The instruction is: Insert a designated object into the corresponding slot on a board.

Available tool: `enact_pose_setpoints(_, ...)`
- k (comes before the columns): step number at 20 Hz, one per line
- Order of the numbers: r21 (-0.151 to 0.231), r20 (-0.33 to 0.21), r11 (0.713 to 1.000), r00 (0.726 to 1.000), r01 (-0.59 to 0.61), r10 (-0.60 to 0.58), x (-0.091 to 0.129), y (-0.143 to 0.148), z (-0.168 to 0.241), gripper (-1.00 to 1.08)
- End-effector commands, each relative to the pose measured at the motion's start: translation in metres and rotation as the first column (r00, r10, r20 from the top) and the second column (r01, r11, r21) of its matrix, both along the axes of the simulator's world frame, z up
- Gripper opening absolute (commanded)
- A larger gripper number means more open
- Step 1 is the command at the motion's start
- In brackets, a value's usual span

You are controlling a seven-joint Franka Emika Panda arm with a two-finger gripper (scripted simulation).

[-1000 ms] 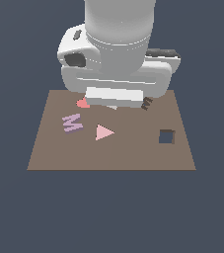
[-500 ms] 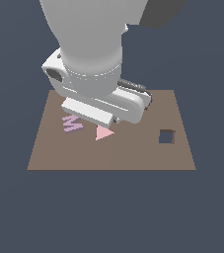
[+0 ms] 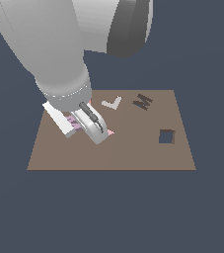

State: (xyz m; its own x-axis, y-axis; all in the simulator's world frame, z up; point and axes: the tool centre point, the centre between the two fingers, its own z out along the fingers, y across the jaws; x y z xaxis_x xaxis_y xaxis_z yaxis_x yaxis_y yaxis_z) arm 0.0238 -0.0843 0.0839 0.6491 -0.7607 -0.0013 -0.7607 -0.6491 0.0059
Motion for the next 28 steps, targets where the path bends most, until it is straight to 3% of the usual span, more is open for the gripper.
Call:
enact_pose_setpoints(1,0.000,0.002,0.995,0.995,0.096,-0.096,-0.002,-0.011,-0.008,1.00)
enact_pose_setpoints(8,0.001,0.005,0.958,0.958,0.286,-0.286,-0.012,-0.033,-0.025,1.00)
enact_pose_setpoints(15,0.002,0.006,0.925,0.925,0.379,-0.379,-0.019,-0.043,-0.034,1.00)
enact_pose_setpoints(28,0.003,0.005,0.925,0.925,0.381,-0.381,-0.019,-0.043,-0.041,1.00)
